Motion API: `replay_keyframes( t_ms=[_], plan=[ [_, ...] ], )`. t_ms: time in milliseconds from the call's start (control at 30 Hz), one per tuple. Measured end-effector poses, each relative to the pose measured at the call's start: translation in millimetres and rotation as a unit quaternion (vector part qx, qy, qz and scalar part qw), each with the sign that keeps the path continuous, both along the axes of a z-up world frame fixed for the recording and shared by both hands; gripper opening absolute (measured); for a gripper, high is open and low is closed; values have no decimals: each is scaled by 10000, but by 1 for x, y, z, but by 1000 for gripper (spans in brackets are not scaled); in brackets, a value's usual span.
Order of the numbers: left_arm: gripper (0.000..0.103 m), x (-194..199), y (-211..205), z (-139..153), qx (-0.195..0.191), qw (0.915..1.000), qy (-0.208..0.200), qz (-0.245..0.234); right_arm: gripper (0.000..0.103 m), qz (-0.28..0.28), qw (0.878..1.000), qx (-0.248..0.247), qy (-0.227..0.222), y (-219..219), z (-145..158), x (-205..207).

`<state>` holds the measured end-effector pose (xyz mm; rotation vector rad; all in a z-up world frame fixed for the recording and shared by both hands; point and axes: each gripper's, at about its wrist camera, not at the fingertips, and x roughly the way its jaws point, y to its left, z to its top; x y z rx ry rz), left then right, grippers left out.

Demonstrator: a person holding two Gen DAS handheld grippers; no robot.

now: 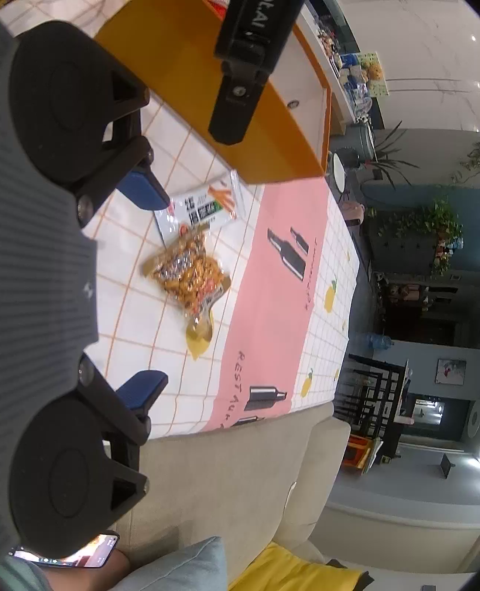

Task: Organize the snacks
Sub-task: 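Withdraw both tools from the box back toward the remaining snacks, then grasp the clear peanut bag with the right tool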

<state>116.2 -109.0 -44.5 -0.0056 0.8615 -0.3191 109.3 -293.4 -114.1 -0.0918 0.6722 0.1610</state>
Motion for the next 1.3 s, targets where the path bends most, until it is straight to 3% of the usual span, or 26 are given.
replay_keyframes(
  t_ms=[233,467,600,833,967,1067,1200,1300],
  plan=[
    [71,23,-14,-19,4,9996,145,259,83,75,9998,64,-156,-12,-17,26],
    [70,54,-18,-43,292,9965,572,537,73,180,9994,243,190,-7,-41,60],
    [69,64,-18,-49,453,9949,647,628,74,171,9987,328,360,-4,-51,77],
    [66,77,-3,-45,313,9929,694,912,74,597,9982,92,34,17,-48,102],
    [66,83,-1,-49,314,9915,813,970,73,792,9967,-34,164,28,-58,115],
    [66,86,-3,-52,315,9912,858,961,69,874,9956,-88,339,29,-66,119],
    [66,87,-8,-57,380,9903,888,999,55,906,9949,-66,447,18,-66,114],
    [66,87,-13,-61,486,9896,869,1042,53,1033,9931,-270,485,10,-64,107]
  ],
)
